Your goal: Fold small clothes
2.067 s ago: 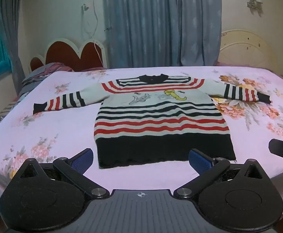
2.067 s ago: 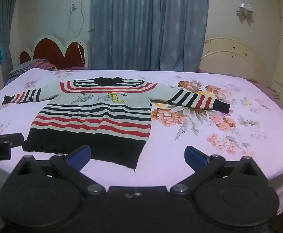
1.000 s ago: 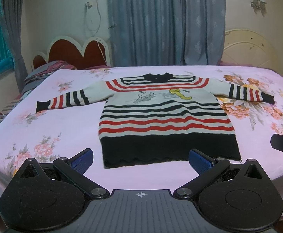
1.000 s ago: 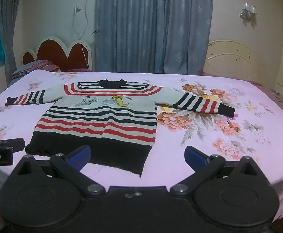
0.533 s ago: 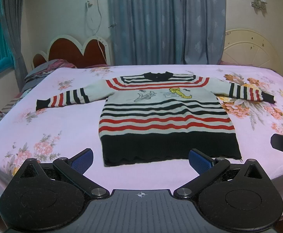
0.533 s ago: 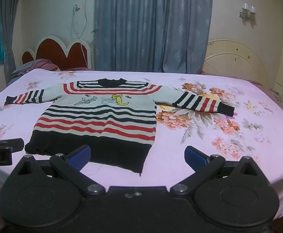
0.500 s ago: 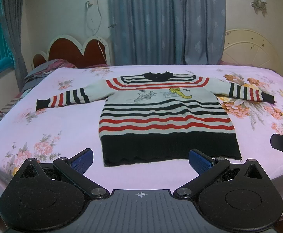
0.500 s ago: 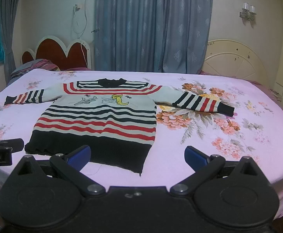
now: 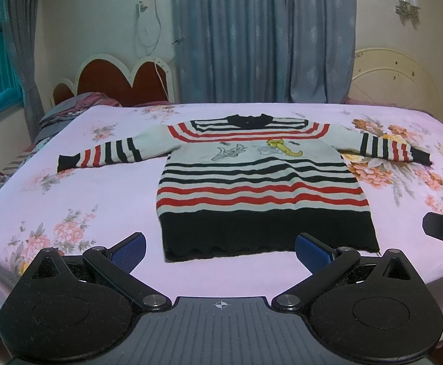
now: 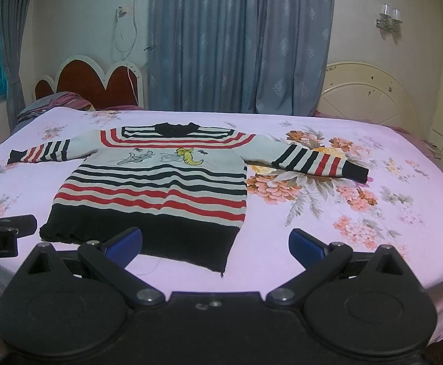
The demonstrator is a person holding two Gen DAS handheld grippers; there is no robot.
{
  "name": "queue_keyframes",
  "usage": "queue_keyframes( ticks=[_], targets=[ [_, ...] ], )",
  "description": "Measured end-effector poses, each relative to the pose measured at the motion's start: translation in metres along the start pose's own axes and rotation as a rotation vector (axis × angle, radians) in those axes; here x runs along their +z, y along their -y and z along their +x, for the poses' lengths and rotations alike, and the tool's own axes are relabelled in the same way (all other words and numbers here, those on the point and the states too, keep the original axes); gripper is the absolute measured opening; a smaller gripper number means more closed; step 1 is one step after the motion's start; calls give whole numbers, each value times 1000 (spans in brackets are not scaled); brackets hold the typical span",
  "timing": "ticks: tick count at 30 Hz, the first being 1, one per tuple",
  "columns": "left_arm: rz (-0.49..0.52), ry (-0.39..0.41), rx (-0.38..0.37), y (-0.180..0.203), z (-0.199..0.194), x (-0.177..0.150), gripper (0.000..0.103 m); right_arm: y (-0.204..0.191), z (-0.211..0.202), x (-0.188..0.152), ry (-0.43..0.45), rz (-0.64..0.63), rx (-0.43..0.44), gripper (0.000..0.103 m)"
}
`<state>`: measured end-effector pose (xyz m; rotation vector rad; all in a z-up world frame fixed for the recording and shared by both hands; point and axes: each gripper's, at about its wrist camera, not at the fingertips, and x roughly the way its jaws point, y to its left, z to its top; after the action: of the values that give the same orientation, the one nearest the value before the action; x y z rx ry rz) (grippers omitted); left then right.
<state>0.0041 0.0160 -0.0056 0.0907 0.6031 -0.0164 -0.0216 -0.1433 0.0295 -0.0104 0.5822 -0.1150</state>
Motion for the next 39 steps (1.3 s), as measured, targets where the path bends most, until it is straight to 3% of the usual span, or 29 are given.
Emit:
queue_keyframes(
  ticks=[39],
  targets=[
    [8, -2, -12, 1, 0, 5, 103, -4, 6, 3, -1, -7, -1, 102]
  ],
)
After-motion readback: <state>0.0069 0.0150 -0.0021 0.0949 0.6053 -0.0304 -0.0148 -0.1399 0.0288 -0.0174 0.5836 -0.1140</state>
